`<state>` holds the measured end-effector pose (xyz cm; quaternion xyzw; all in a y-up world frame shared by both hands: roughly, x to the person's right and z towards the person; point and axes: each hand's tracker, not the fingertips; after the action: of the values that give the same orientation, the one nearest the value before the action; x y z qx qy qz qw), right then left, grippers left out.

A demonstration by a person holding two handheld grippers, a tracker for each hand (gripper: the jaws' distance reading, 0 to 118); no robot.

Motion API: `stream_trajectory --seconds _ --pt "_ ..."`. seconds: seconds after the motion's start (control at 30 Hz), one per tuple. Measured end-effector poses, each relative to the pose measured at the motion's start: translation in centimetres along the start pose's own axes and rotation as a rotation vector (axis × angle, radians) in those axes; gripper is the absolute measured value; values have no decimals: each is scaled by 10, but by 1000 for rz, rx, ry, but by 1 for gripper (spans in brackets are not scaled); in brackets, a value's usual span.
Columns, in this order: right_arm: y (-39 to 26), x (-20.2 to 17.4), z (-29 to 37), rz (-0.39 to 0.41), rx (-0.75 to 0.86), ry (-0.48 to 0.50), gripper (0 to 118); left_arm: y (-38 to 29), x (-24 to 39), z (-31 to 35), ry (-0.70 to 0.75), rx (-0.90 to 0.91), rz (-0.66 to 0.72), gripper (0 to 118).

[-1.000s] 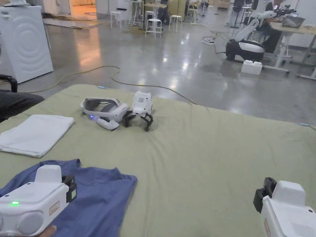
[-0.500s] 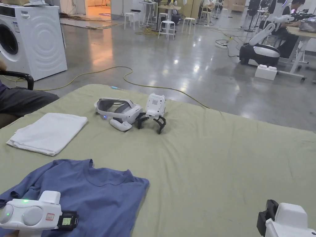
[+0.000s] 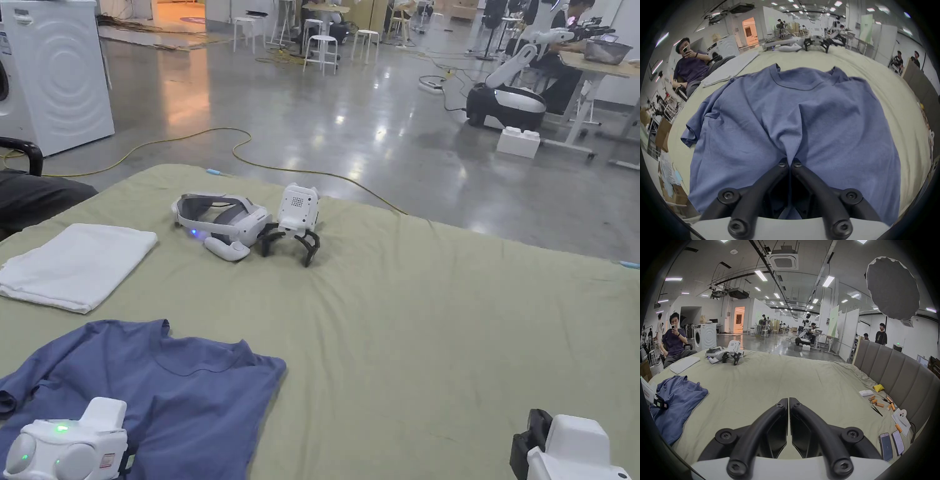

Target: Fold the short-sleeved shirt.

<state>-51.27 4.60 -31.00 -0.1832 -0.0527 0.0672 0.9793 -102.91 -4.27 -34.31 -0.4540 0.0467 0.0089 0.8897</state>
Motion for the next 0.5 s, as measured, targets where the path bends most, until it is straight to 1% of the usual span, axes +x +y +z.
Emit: stream_trajectory --seconds 0.1,0.23,0.37,0.5 --pt "0 2 2 -2 1 -1 1 -5 3 32 -2 91 12 0" --pt "0 5 3 -10 5 -5 1 9 -9 55 -59 188 90 0" --pt "1 6 5 -27 13 -1 1 32 -6 87 -76 299 58 0" --pt "4 8 11 -37 29 2 1 64 3 119 -109 420 76 0"
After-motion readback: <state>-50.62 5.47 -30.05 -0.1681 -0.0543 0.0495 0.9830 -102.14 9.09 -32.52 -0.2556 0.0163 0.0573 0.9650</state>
